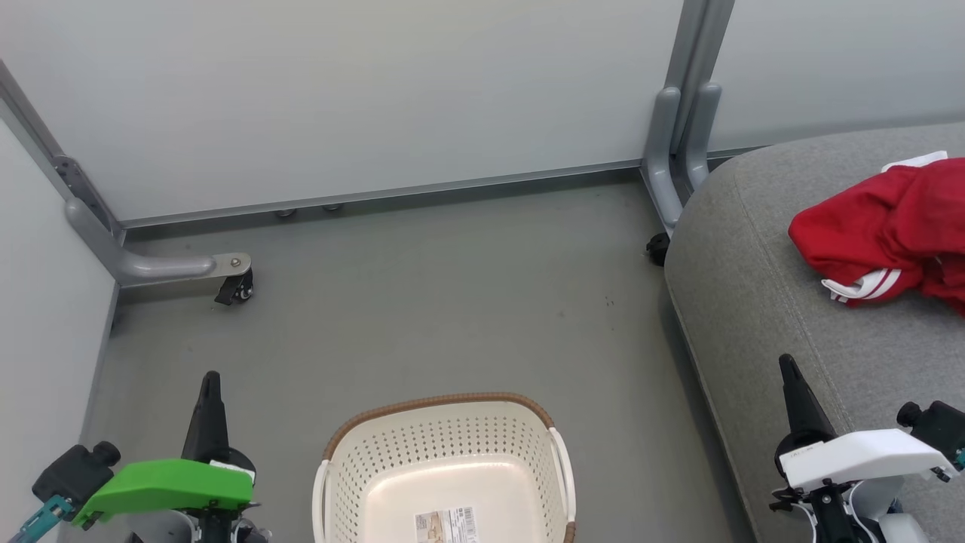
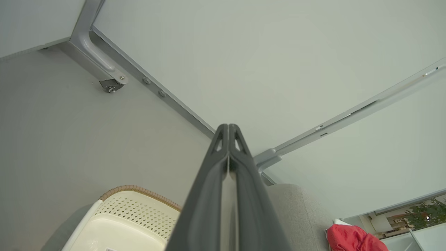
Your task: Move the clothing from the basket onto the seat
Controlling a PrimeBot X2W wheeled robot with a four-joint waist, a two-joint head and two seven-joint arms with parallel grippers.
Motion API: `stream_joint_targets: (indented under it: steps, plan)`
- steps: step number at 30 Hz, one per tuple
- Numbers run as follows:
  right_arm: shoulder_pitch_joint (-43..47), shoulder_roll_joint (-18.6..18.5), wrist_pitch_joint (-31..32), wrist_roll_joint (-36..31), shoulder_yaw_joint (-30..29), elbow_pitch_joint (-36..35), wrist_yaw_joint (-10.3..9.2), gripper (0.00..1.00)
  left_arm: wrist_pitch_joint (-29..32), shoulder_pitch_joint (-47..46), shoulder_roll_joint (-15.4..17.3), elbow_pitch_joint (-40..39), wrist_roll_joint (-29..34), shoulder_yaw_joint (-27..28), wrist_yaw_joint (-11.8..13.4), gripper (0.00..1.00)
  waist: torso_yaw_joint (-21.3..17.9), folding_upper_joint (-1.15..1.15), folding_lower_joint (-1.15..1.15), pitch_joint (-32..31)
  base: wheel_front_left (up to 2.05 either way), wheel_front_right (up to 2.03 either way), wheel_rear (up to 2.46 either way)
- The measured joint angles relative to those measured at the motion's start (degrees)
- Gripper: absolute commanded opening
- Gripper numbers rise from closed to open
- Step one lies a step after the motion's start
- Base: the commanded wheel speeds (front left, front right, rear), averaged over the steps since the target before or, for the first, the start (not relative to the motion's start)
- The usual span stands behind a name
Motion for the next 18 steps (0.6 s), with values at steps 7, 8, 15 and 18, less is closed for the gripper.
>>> stream_joint_targets:
  steps: [7,8,15,18]
  plan:
    - [-0.3,-0.03,1.19,4.66,-0.37,0.18,0.0,0.0,1.25,-0.38,-0.01,-0.12,-4.58,0.4,-0.08,0.0,-0.25,0.0,0.0,0.04,0.0,0.0,0.0]
    - [-0.37,-0.03,1.3,5.36,-0.42,0.2,0.0,0.0,1.42,-0.4,-0.01,-0.13,-5.45,0.46,-0.08,0.0,-0.29,0.0,0.0,0.05,0.0,0.0,0.0]
    - [-0.68,-0.08,2.41,9.56,-0.71,0.41,0.0,0.0,2.44,-0.58,-0.02,-0.24,-9.55,0.78,-0.24,0.0,-0.53,0.0,0.0,0.09,0.0,0.0,0.0]
    - [-0.98,-0.09,2.78,11.44,-0.82,0.47,0.0,0.0,2.96,-0.61,-0.02,-0.27,-11.26,0.93,-0.26,0.0,-0.64,0.0,0.0,0.11,0.0,0.0,0.0]
